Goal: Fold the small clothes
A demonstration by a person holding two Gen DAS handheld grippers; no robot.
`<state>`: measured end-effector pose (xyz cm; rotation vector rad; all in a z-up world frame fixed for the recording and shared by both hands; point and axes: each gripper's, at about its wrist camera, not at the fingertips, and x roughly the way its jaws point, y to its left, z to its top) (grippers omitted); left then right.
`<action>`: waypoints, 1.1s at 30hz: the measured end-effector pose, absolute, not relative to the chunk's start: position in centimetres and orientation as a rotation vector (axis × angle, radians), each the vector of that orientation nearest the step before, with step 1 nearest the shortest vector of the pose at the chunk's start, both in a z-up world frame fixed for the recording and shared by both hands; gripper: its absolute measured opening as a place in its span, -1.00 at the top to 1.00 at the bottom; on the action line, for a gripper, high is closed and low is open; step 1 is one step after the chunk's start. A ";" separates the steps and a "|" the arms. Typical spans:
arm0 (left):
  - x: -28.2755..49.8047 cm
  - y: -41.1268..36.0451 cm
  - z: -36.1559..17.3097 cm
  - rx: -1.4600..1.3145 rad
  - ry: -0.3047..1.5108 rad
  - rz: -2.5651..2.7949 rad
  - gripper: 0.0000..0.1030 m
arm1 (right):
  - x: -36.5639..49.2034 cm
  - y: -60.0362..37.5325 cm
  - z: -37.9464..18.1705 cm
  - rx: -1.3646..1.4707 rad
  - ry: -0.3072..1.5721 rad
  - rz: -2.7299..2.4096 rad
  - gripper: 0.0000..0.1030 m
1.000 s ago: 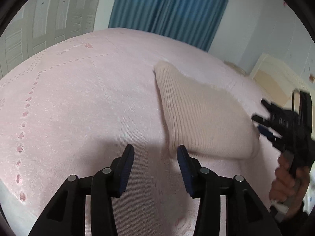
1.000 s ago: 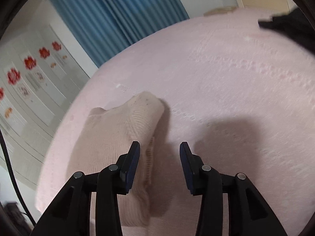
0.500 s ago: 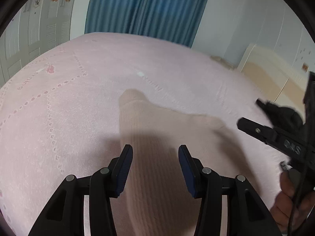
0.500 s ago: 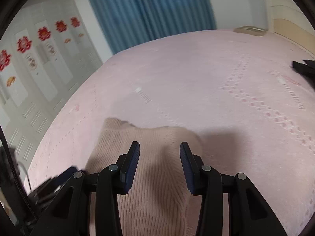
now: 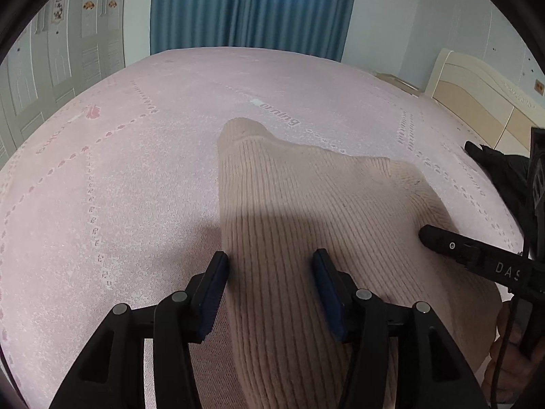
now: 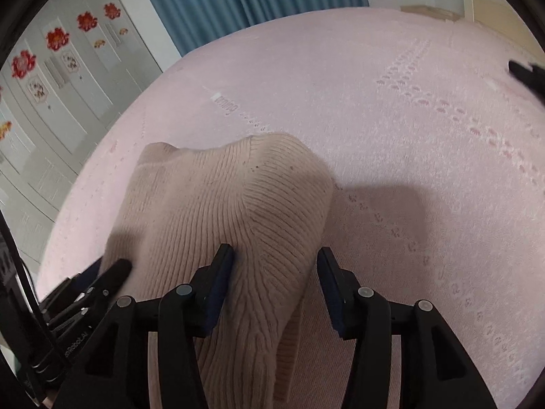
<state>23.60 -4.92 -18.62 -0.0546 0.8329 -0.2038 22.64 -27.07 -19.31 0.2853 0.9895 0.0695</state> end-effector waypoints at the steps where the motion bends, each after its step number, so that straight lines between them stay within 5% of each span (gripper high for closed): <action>1: 23.7 -4.9 -18.7 -0.055 0.833 -0.208 -0.04 | 22.6 -26.8 -19.3 0.266 0.987 0.062 0.07; 33: 24.3 -5.5 -18.2 0.004 0.799 -0.160 -0.16 | 22.9 -28.2 -19.6 0.346 1.002 0.078 -0.11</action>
